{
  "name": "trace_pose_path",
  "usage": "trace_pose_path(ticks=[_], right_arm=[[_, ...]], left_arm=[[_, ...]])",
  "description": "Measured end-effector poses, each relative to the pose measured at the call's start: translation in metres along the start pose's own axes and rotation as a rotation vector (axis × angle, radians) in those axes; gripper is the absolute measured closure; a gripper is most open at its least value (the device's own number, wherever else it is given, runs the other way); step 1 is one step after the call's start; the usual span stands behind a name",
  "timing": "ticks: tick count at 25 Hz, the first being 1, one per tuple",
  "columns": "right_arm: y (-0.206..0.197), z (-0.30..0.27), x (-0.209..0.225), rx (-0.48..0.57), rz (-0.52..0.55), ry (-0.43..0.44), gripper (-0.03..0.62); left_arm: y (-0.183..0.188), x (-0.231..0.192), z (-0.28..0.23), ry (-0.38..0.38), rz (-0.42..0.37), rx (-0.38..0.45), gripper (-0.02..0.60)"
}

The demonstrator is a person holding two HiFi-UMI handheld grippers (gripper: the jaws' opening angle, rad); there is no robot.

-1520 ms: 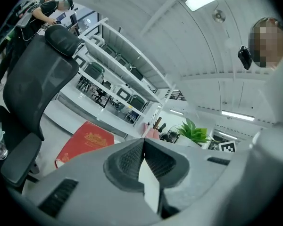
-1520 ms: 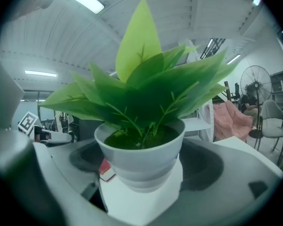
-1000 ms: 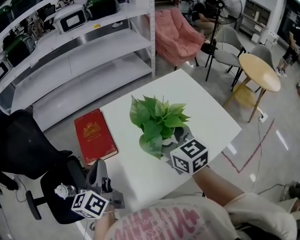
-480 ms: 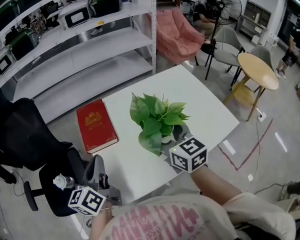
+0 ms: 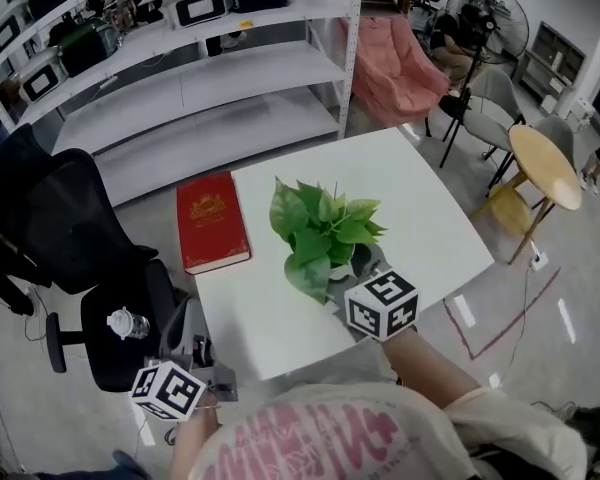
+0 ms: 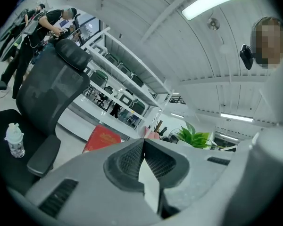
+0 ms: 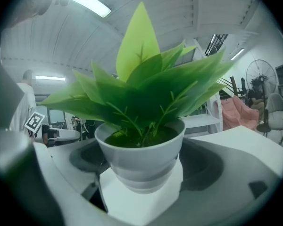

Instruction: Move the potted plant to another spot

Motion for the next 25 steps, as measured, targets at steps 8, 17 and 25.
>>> trace_pose_path(ticks=[8, 17, 25], right_arm=[[0.001, -0.017, 0.004, -0.055, 0.030, 0.161, 0.088], [-0.003, -0.037, -0.008, -0.095, 0.038, 0.362, 0.089], [-0.013, -0.051, -0.029, -0.142, 0.059, 0.502, 0.088]], left_arm=[[-0.009, 0.015, 0.018, 0.136, 0.016, 0.092, 0.579], [-0.035, 0.030, 0.058, 0.303, 0.057, 0.188, 0.579], [-0.047, 0.042, 0.092, 0.434, 0.067, 0.262, 0.578]])
Point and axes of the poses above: the fingertips, and each gripper's own axes: z backward along the fingers, x to its right, y out of its top, the point moved 7 cm from there along z, backward along the fingers, and after that the axes turned 1 degree about z, right-handed, at the moved point
